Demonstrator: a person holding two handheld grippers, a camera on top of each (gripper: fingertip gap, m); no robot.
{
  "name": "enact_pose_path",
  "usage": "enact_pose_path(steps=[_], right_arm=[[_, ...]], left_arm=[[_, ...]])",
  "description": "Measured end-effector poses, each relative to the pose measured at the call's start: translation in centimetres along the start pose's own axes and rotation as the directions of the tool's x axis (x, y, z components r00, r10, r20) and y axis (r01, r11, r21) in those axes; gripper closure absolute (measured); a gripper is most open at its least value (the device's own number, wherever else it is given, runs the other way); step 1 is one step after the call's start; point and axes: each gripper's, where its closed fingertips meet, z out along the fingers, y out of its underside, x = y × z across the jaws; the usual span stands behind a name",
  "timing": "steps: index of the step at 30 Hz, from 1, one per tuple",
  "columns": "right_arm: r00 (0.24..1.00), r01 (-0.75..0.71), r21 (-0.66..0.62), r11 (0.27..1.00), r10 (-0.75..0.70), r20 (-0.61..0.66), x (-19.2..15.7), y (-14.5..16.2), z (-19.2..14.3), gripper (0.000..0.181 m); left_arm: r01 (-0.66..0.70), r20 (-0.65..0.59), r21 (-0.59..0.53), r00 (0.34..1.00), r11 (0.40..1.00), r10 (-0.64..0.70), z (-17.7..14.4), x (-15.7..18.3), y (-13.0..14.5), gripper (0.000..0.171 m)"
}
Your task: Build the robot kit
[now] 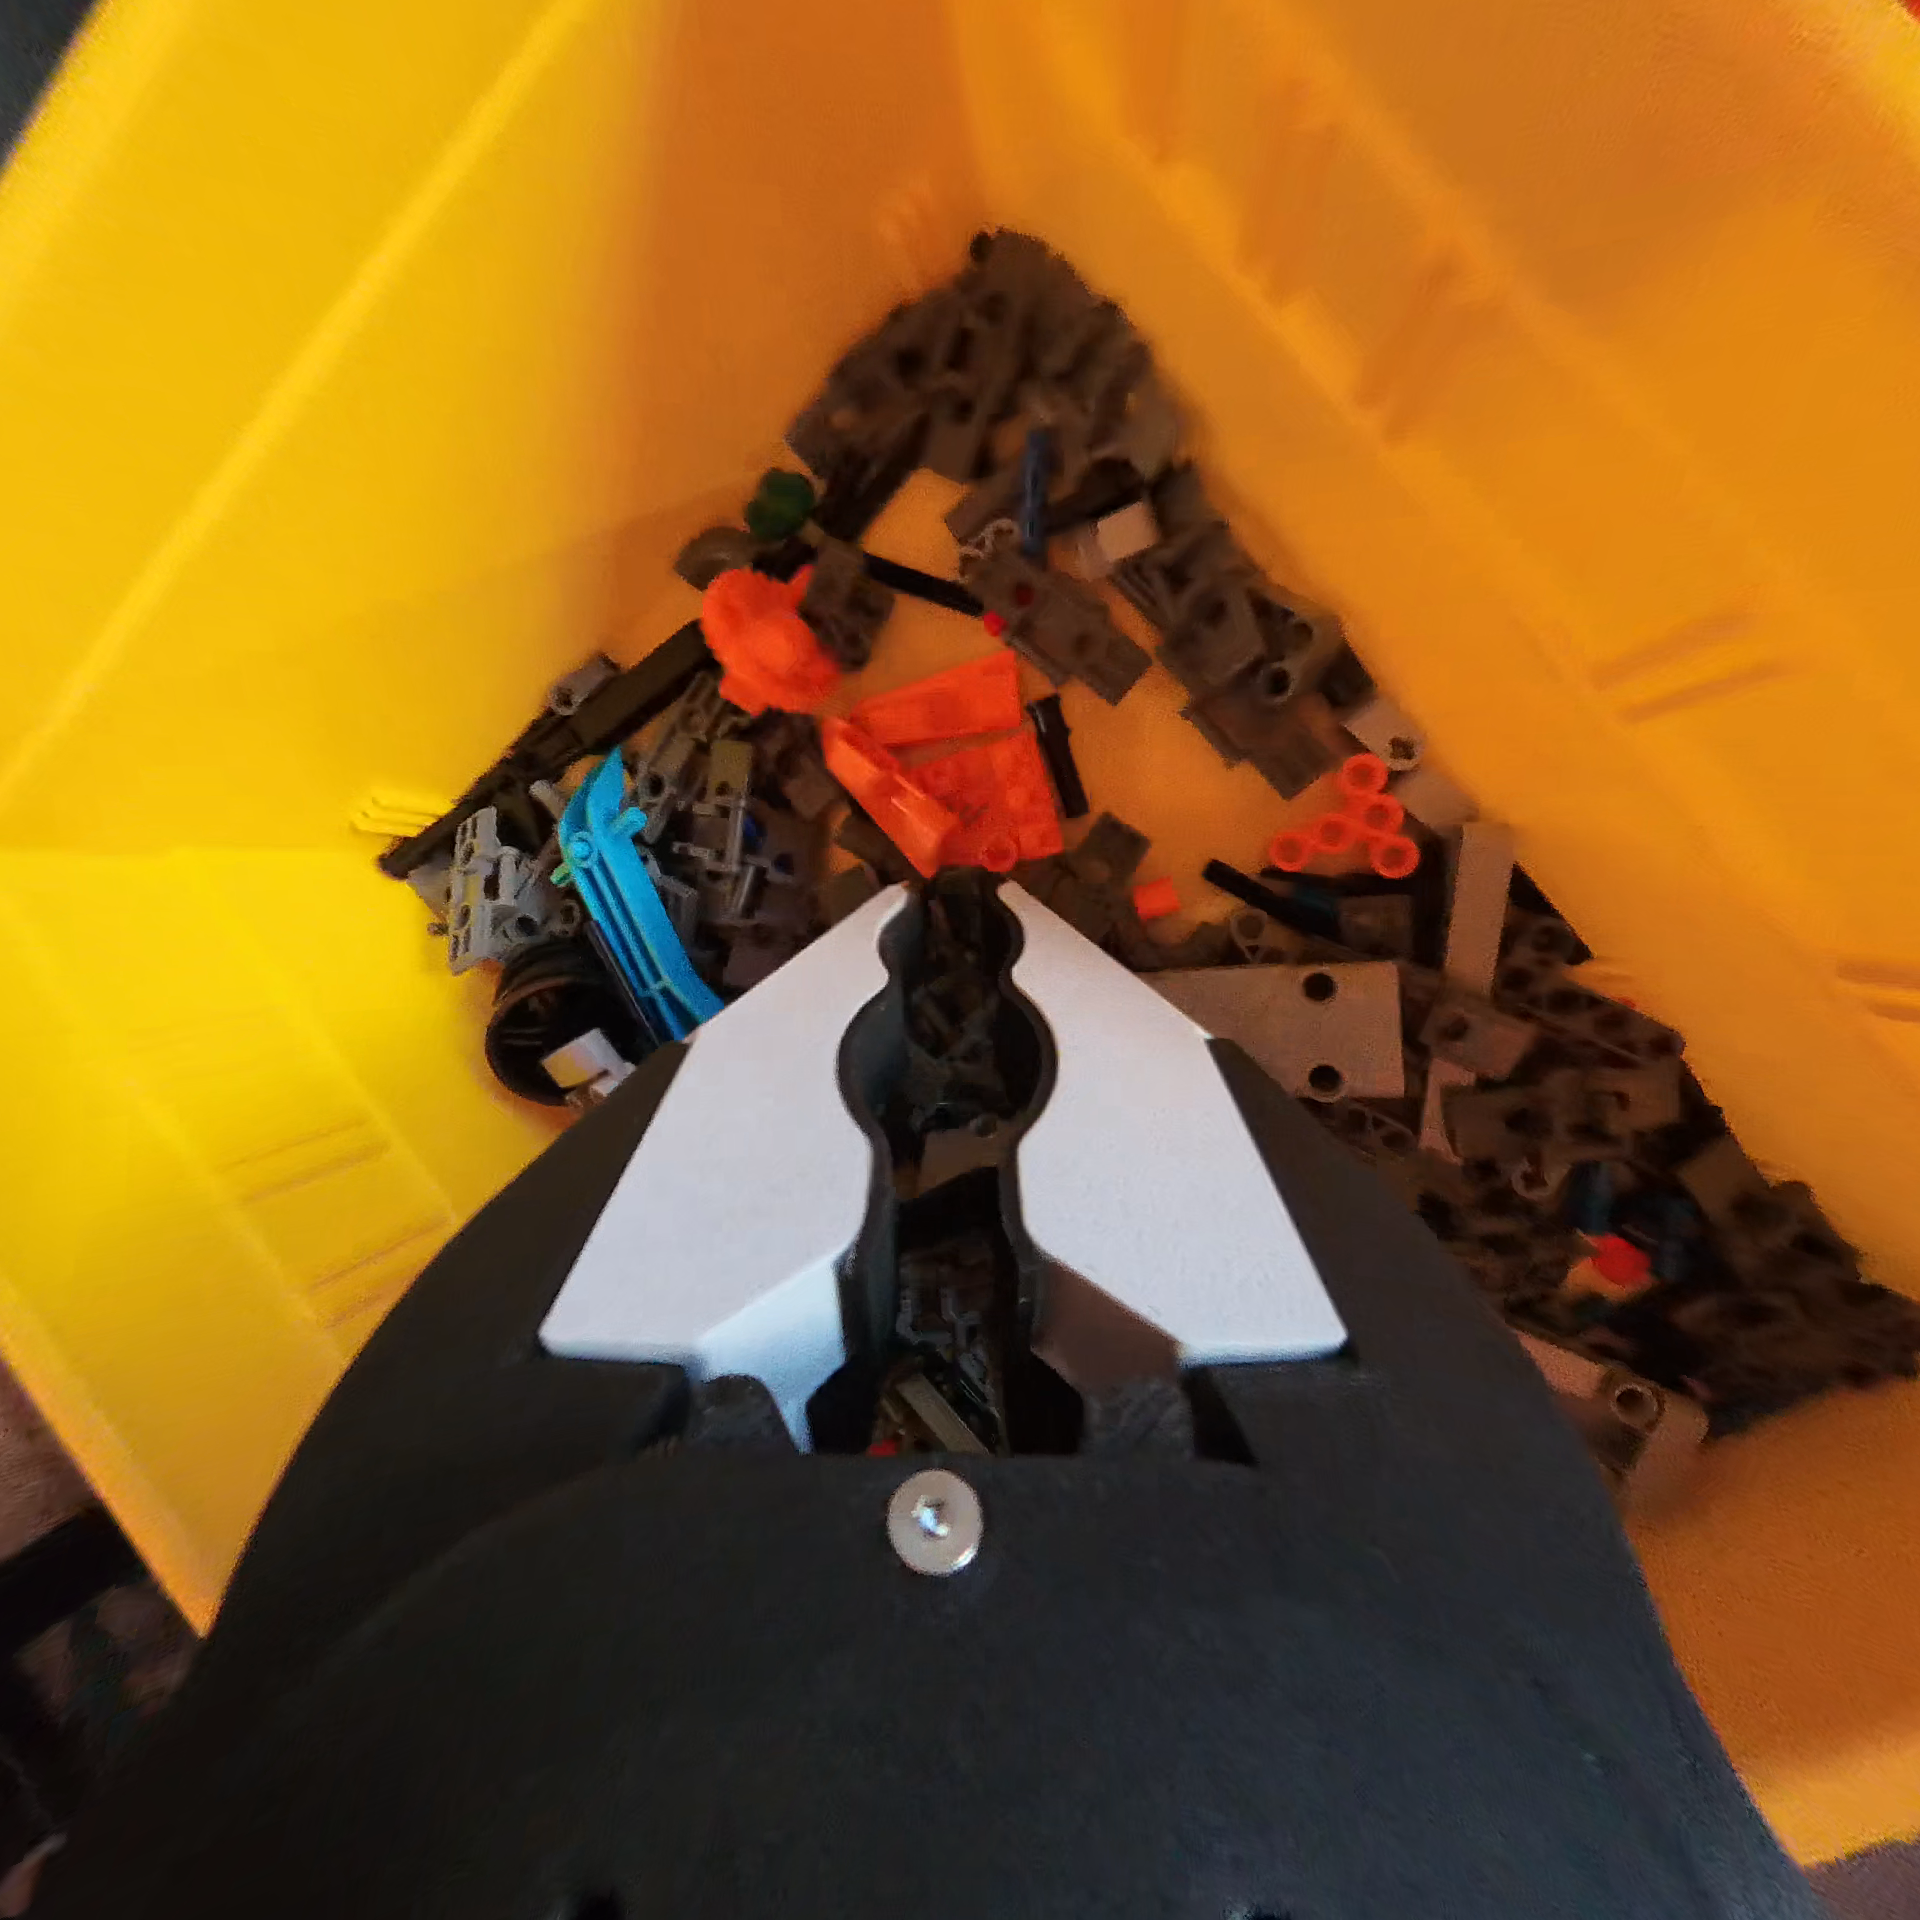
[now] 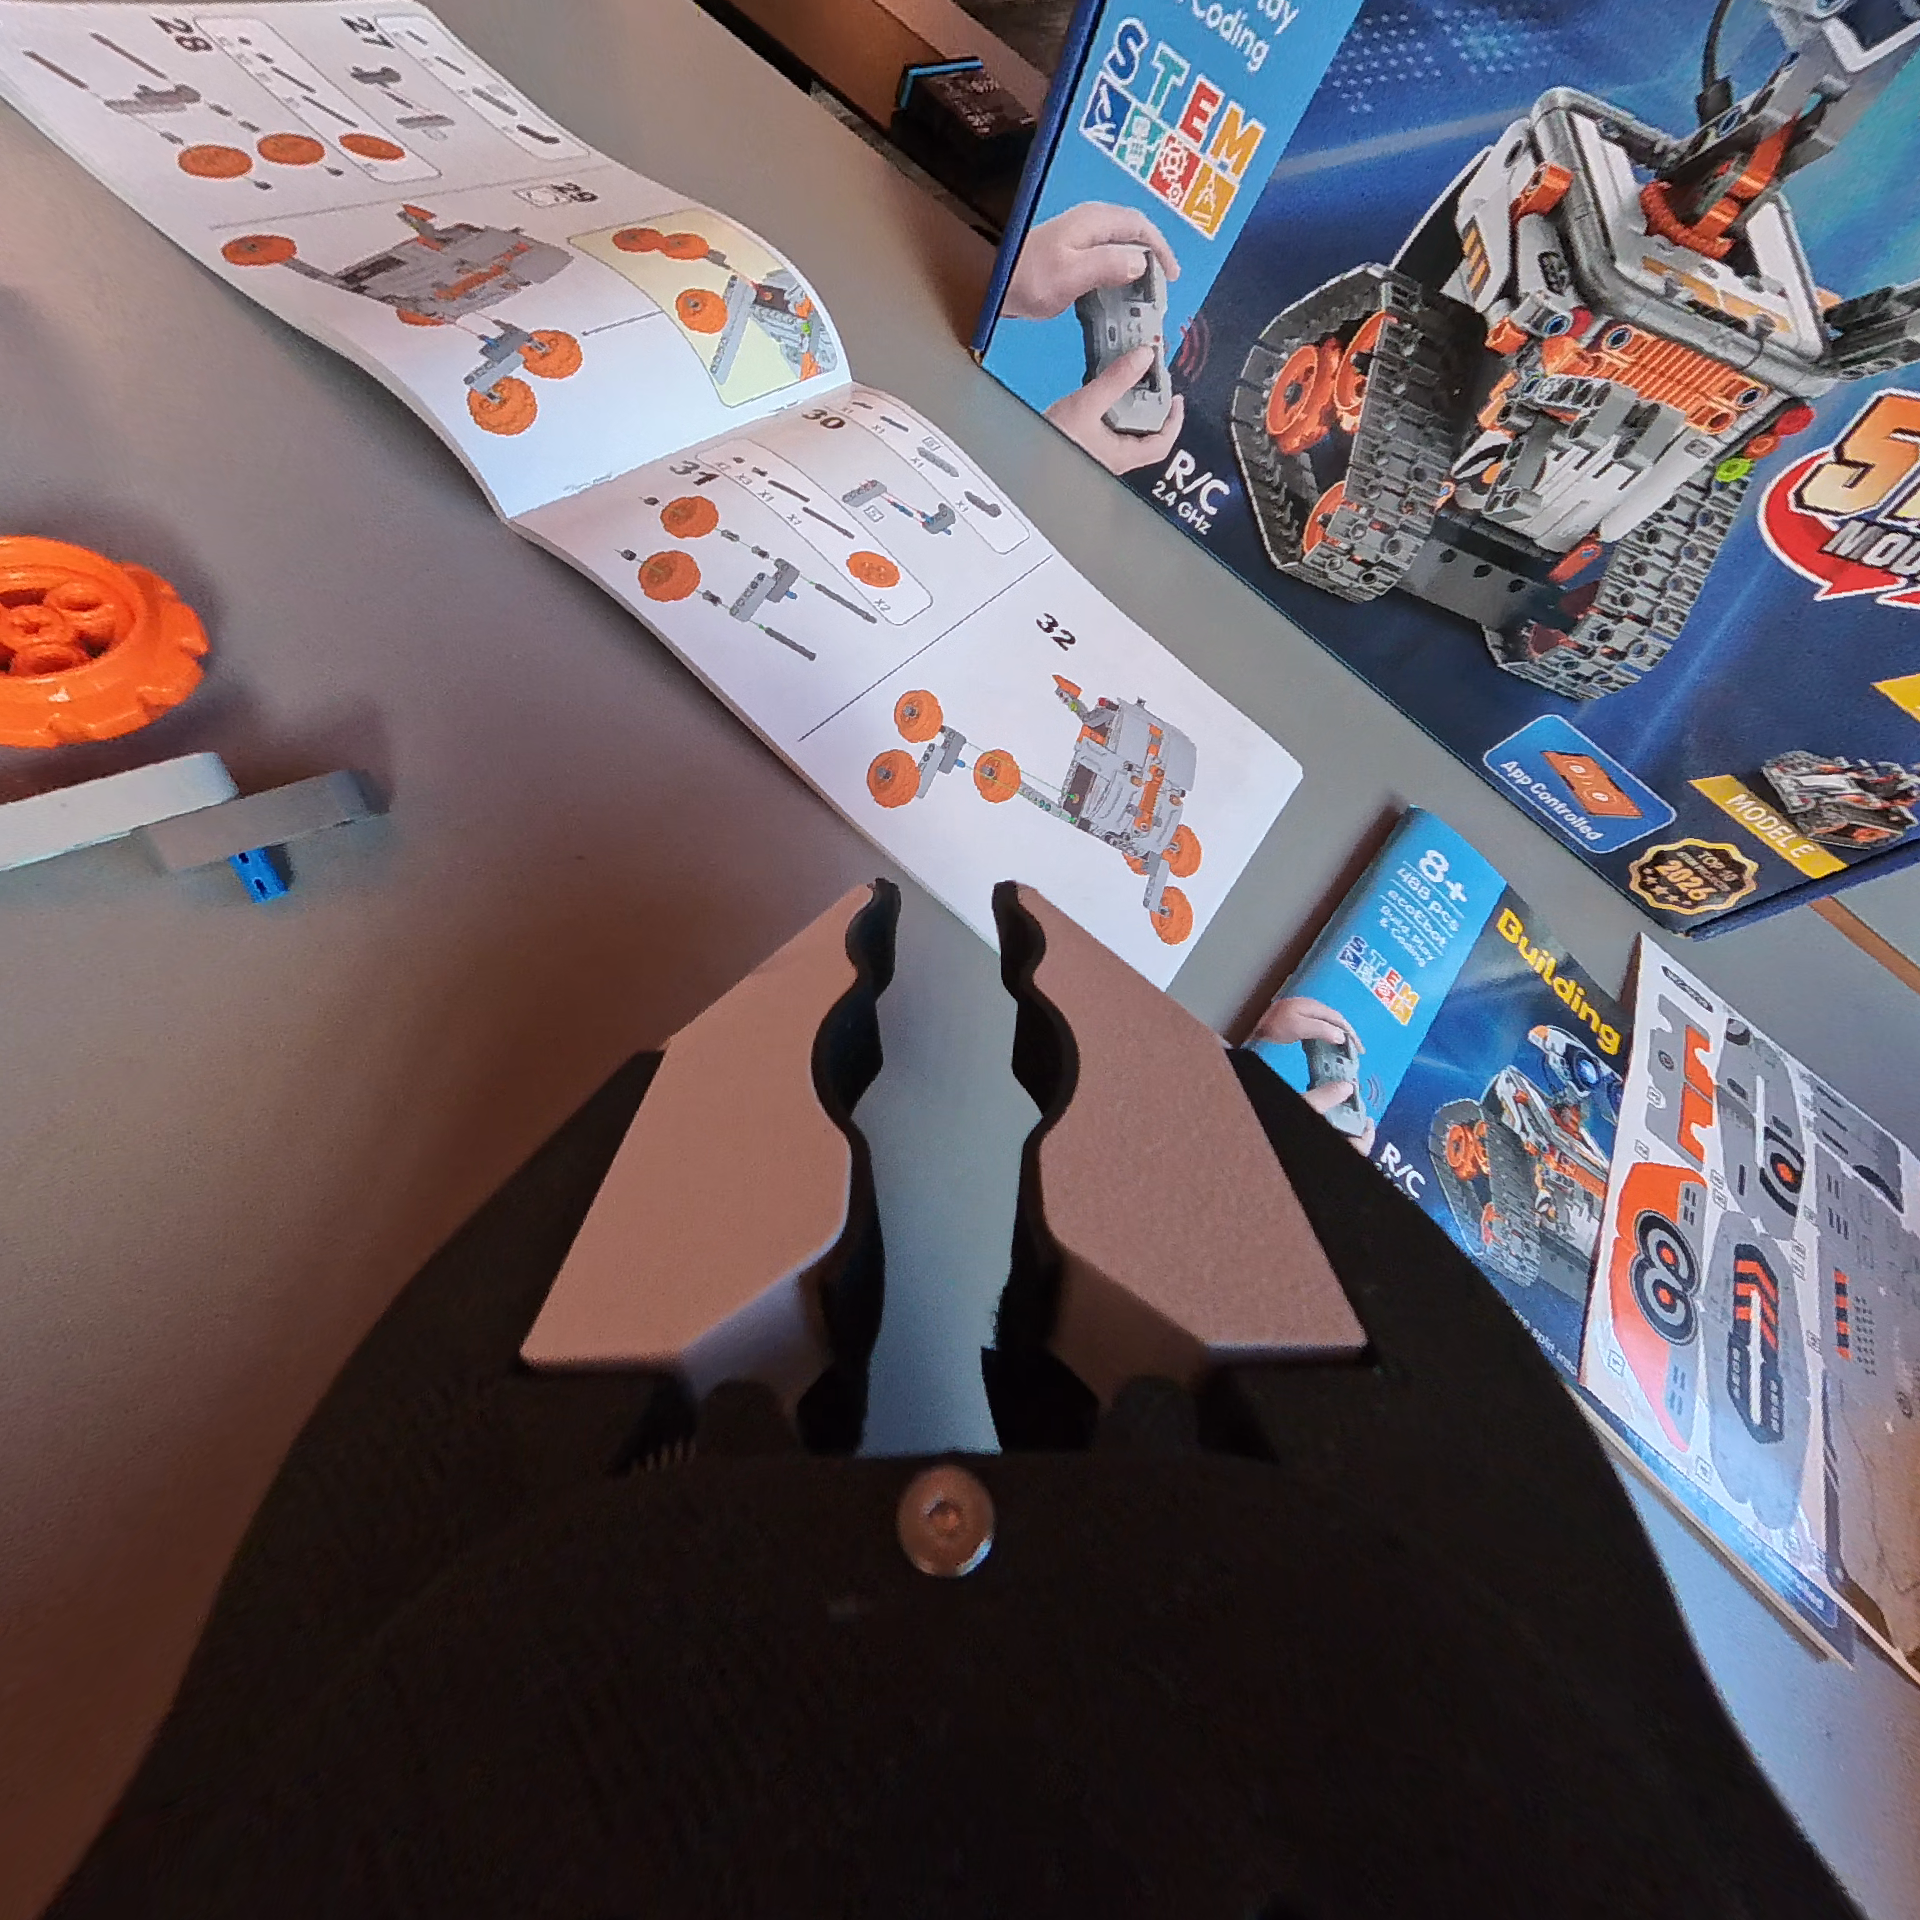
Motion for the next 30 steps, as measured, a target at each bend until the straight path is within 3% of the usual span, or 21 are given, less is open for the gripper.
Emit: enact_pose_path(steps=[2,5,9,11,14,15,16,21,24,26,30], right_arm=[[1.000,0.011,-0.012,1.000,-0.011,0.000,0.0,0.2,0.1,0.162],[1.000,0.024,-0.020,0.999,-0.024,0.000,-0.1,0.3,0.1,0.162],[1.000,0.030,-0.033,0.999,-0.030,0.003,-0.2,0.5,0.2,0.162],[0.999,0.032,-0.041,0.999,-0.032,0.003,-0.2,0.6,0.3,0.162],[0.999,0.038,-0.044,0.998,-0.038,-0.002,-0.1,0.7,0.3,0.162],[0.999,0.039,-0.044,0.998,-0.040,-0.004,-0.1,0.7,0.2,0.162],[0.999,0.040,-0.045,0.998,-0.041,-0.006,-0.1,0.7,0.2,0.162],[0.998,0.054,-0.062,0.997,-0.055,-0.009,-0.1,1.0,0.3,0.162],[0.998,0.065,-0.080,0.995,-0.066,-0.006,-0.2,1.2,0.4,0.162],[0.997,0.076,-0.089,0.993,-0.077,-0.008,-0.2,1.4,0.5,0.162],[0.997,0.079,-0.094,0.992,-0.080,-0.009,-0.2,1.5,0.5,0.162]], left_arm=[[0.040,-0.039,0.021,0.998,0.999,-0.039,-0.9,0.3,-0.2,0.136],[0.063,-0.127,0.035,0.990,0.997,-0.058,-3.0,2.0,0.7,0.111],[0.041,-0.259,0.103,0.966,0.994,-0.013,-4.5,6.6,1.5,0.093],[-0.011,-0.225,0.104,0.974,0.995,0.034,-3.9,7.8,2.0,0.083],[-0.094,-0.055,0.057,0.994,0.994,0.098,-2.4,6.6,2.8,0.082],[-0.075,-0.026,0.064,0.997,0.995,0.077,-2.4,6.0,2.5,0.104],[-0.073,0.008,0.057,0.997,0.996,0.073,-2.2,5.2,2.6,0.102],[0.024,0.019,0.049,1.000,0.999,-0.025,-1.4,2.6,2.8,0.108],[0.095,0.041,0.068,0.994,0.993,-0.098,-1.0,1.0,2.8,0.129],[0.149,0.087,0.083,0.984,0.985,-0.156,-0.9,-0.4,2.7,0.126],[0.169,0.202,0.106,0.961,0.980,-0.188,-1.3,-3.0,2.9,0.146]])
